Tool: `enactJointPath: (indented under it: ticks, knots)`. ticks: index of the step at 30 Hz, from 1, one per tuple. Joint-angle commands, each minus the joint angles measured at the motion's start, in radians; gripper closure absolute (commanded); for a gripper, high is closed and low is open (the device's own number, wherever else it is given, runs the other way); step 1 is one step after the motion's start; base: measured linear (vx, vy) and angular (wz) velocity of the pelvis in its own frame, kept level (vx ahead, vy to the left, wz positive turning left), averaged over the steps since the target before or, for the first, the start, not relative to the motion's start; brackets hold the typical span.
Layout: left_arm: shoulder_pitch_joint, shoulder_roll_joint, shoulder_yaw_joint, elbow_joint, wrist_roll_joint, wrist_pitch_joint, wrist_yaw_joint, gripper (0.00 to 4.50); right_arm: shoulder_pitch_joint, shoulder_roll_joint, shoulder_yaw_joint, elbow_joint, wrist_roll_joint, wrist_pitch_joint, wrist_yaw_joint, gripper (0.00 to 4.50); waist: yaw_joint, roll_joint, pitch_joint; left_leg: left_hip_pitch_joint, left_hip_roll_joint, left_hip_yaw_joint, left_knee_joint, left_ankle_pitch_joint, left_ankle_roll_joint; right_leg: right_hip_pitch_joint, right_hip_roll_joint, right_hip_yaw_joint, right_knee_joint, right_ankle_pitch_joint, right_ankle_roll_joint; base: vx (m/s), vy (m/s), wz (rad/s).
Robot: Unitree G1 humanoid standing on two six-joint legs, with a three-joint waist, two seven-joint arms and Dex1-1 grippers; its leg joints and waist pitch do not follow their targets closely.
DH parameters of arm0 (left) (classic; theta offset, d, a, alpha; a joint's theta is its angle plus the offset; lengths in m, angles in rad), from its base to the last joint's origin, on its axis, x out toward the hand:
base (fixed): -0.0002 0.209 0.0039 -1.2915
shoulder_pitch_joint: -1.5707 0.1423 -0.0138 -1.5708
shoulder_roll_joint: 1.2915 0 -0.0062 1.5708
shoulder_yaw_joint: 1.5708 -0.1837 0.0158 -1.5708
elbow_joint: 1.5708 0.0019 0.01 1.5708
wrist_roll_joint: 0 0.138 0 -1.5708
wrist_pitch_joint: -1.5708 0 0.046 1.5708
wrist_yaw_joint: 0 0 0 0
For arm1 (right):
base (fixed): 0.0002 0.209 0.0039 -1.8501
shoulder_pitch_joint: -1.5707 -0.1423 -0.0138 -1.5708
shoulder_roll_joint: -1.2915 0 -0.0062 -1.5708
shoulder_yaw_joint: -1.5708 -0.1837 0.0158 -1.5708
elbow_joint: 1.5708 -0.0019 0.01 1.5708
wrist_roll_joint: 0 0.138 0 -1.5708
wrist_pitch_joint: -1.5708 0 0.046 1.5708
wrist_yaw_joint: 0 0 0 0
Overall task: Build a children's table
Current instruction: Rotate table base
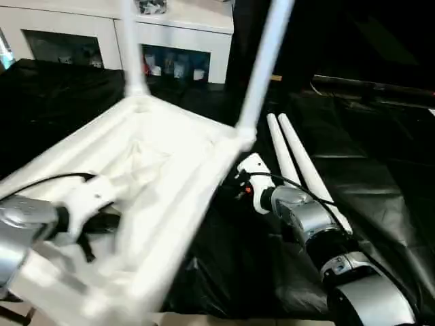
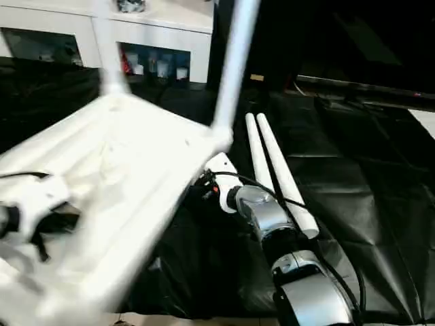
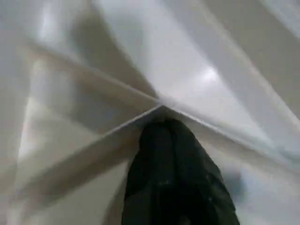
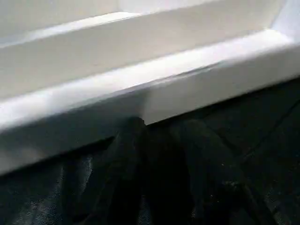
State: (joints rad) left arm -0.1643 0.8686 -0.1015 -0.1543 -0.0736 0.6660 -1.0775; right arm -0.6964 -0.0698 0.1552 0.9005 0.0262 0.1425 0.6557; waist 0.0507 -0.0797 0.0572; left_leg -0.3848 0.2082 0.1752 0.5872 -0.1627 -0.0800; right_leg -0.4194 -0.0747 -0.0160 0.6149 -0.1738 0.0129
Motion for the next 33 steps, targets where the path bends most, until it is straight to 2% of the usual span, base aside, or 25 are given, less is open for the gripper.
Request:
enactJointPath:
  ticks: [1,6,7,9,13,14,16,19,21,22,23,26,28,29,31,32,33]
  knots:
    - [-0.030,-0.040,-0.049,-0.055,-0.045,-0.004,-0.031,4.50,-0.042,0.027,0.004,0.009,-0.003,-0.040,0.023,3.37,0.001,0.033,-0.063,0.025,0.012,0.003,-0.080,-0.300,-0.062,0.036,-0.037,0.021,-0.055,-0.188,-0.216,0.000,0.000,0.00]
    - [-0.059,-0.086,-0.085,-0.057,-0.045,-0.001,-0.019,4.50,-0.054,0.046,0.002,0.017,0.004,-0.042,0.033,3.68,-0.001,0.032,-0.063,0.024,0.011,0.002,-0.079,-0.308,-0.061,0.036,-0.037,0.021,-0.057,-0.210,-0.207,0.000,0.000,0.00]
    - [-0.088,-0.111,-0.107,-0.031,-0.032,-0.006,-0.005,4.50,-0.060,0.058,0.005,0.027,0.006,-0.052,0.043,3.79,-0.003,0.031,-0.064,0.023,0.011,0.001,-0.079,-0.308,-0.060,0.037,-0.037,0.021,-0.056,-0.216,-0.204,0.000,0.000,0.00]
    - [-0.126,-0.148,-0.117,0.020,-0.006,-0.040,0.033,4.50,-0.063,0.071,0.009,0.030,0.009,-0.060,0.053,3.91,-0.003,0.033,-0.064,0.029,0.011,0.003,-0.076,-0.315,-0.060,0.032,-0.036,0.022,-0.059,-0.223,-0.204,0.000,0.000,0.00]
    - [-0.170,-0.184,-0.120,0.090,0.034,-0.084,0.092,4.50,-0.070,0.079,0.008,0.038,0.009,-0.068,0.052,4.23,-0.002,0.033,-0.065,0.026,0.011,0.001,-0.077,-0.313,-0.061,0.037,-0.037,0.021,-0.059,-0.221,-0.200,0.000,0.000,0.00]
    - [-0.183,-0.192,-0.121,0.113,0.047,-0.096,0.109,4.50,-0.072,0.080,0.006,0.042,0.008,-0.072,0.051,4.31,-0.003,0.031,-0.065,0.022,0.010,-0.001,-0.078,-0.307,-0.059,0.038,-0.037,0.020,-0.058,-0.220,-0.198,0.000,0.000,0.00]
    - [-0.249,-0.214,-0.128,0.233,0.105,-0.150,0.191,4.50,-0.084,0.073,-0.013,0.047,0.009,-0.087,0.032,4.45,-0.001,0.035,-0.067,0.027,0.010,0.000,-0.075,-0.314,-0.058,0.036,-0.036,0.021,-0.059,-0.224,-0.197,0.000,0.000,0.00]
    - [-0.307,-0.229,-0.128,0.338,0.143,-0.196,0.251,4.50,-0.093,0.052,-0.031,0.039,0.014,-0.096,0.019,4.45,0.001,0.038,-0.068,0.027,0.008,-0.002,-0.074,-0.327,-0.059,0.035,-0.037,0.021,-0.060,-0.240,-0.189,0.000,0.000,0.00]
    - [-0.335,-0.233,-0.132,0.392,0.162,-0.227,0.272,4.50,-0.094,0.034,-0.044,0.020,0.022,-0.092,0.019,4.45,0.003,0.034,-0.068,0.025,0.009,-0.003,-0.075,-0.320,-0.058,0.038,-0.038,0.020,-0.060,-0.237,-0.188,0.000,0.000,0.00]
    - [-0.349,-0.238,-0.131,0.421,0.170,-0.243,0.285,4.50,-0.094,0.026,-0.051,0.010,0.025,-0.090,0.018,4.45,0.006,0.040,-0.070,0.028,0.009,-0.004,-0.073,-0.309,-0.058,0.036,-0.038,0.020,-0.058,-0.216,-0.195,0.000,0.000,0.00]
    - [-0.364,-0.242,-0.134,0.453,0.181,-0.262,0.301,4.50,-0.092,0.016,-0.058,-0.003,0.028,-0.086,0.016,4.45,0.005,0.037,-0.070,0.025,0.009,-0.003,-0.074,-0.301,-0.058,0.038,-0.038,0.020,-0.056,-0.202,-0.199,0.000,0.000,0.00]
    - [-0.396,-0.257,-0.134,0.520,0.199,-0.298,0.344,4.50,-0.087,-0.005,-0.072,-0.027,0.033,-0.081,0.011,4.45,0.013,0.044,-0.071,0.027,0.009,-0.002,-0.072,-0.282,-0.059,0.040,-0.035,0.018,-0.051,-0.153,-0.208,0.000,0.000,0.00]
    - [-0.425,-0.276,-0.134,0.585,0.214,-0.334,0.387,4.50,-0.080,-0.020,-0.082,-0.042,0.033,-0.079,0.009,4.45,0.014,0.042,-0.071,0.027,0.006,-0.001,-0.071,-0.288,-0.060,0.041,-0.034,0.017,-0.052,-0.154,-0.207,0.000,0.000,0.00]
    - [-0.453,-0.299,-0.132,0.653,0.231,-0.373,0.447,4.50,-0.073,-0.036,-0.093,-0.058,0.036,-0.072,-0.001,4.45,0.016,0.050,-0.072,0.028,0.007,-0.003,-0.071,-0.291,-0.064,0.041,-0.036,0.018,-0.050,-0.152,-0.208,0.000,0.000,0.00]
    - [-0.466,-0.312,-0.131,0.692,0.240,-0.403,0.481,4.50,-0.068,-0.046,-0.101,-0.068,0.039,-0.065,-0.009,4.45,0.016,0.044,-0.072,0.030,0.005,-0.001,-0.069,-0.310,-0.061,0.041,-0.035,0.018,-0.056,-0.170,-0.202,0.000,0.000,0.00]
    - [-0.469,-0.316,-0.130,0.706,0.242,-0.414,0.491,4.50,-0.066,-0.050,-0.104,-0.073,0.040,-0.062,-0.013,4.45,0.015,0.041,-0.072,0.023,0.006,-0.004,-0.070,-0.298,-0.059,0.047,-0.038,0.018,-0.054,-0.170,-0.201,0.000,0.000,0.00]
    - [-0.473,-0.321,-0.131,0.730,0.247,-0.428,0.503,4.50,-0.058,-0.059,-0.113,-0.091,0.044,-0.051,-0.027,4.45,0.015,0.044,-0.072,0.025,0.006,-0.003,-0.069,-0.292,-0.058,0.044,-0.037,0.018,-0.056,-0.167,-0.201,0.000,0.000,0.00]
